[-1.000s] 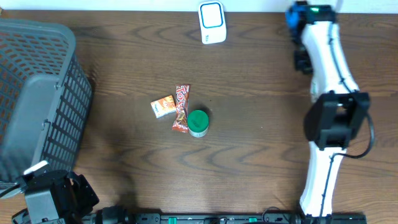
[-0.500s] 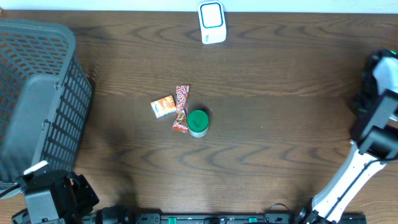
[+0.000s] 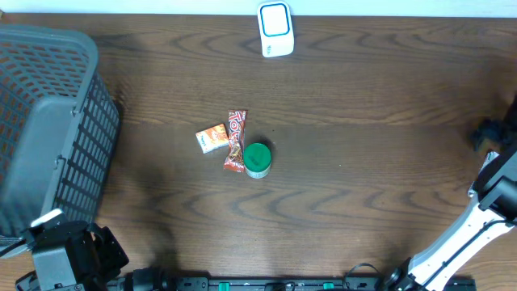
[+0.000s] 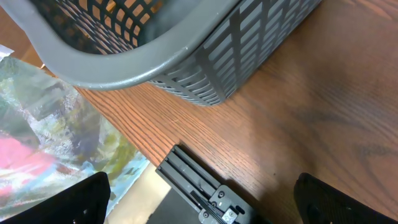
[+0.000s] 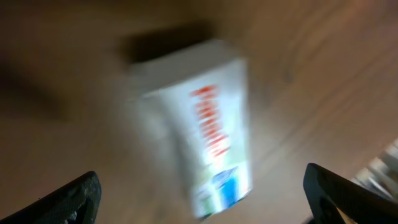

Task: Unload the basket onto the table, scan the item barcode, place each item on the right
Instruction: 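Carry the Panadol box right and drop it at the table's right edge, then move the right gripper to the green-lidded tub and grasp it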

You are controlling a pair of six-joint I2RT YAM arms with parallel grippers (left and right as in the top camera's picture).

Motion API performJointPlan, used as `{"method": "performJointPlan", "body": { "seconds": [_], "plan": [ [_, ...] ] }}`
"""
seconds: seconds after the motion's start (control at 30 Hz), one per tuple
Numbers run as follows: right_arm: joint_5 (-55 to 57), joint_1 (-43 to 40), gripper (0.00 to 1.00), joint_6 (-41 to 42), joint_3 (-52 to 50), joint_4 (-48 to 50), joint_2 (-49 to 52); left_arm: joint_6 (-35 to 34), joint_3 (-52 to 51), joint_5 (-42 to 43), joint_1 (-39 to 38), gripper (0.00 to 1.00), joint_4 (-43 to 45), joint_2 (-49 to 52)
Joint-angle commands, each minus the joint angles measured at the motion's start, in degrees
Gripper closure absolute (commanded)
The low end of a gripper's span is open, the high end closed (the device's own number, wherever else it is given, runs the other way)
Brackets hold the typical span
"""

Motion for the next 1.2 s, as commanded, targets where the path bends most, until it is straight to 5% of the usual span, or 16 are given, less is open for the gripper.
{"method": "performJointPlan", "body": {
  "seconds": [0.0, 0.63, 0.73, 1.17],
  "plan": [
    [-11.8, 6.4, 0.01, 0.7, 1.7, 0.8, -8.3, -0.5, 0.1, -0.8, 0.2, 0.05, -0.1, -0.2],
    [-30.5, 56.2, 0.01, 2.9, 1.7, 3.6, -12.2, -0.5, 0.1, -0.8, 0.2, 0.05, -0.1, -0.2],
    [-30.9, 61.9, 0.01, 10.1, 1.7, 3.2, -12.2, -0.5, 0.1, -0.8, 0.2, 0.05, -0.1, -0.2],
    [-30.3, 69.6, 0.01, 33.4, -1.8, 1.9, -11.0, -0.5, 0.1, -0.8, 0.2, 0.05, -0.1, -0.2]
  ]
}}
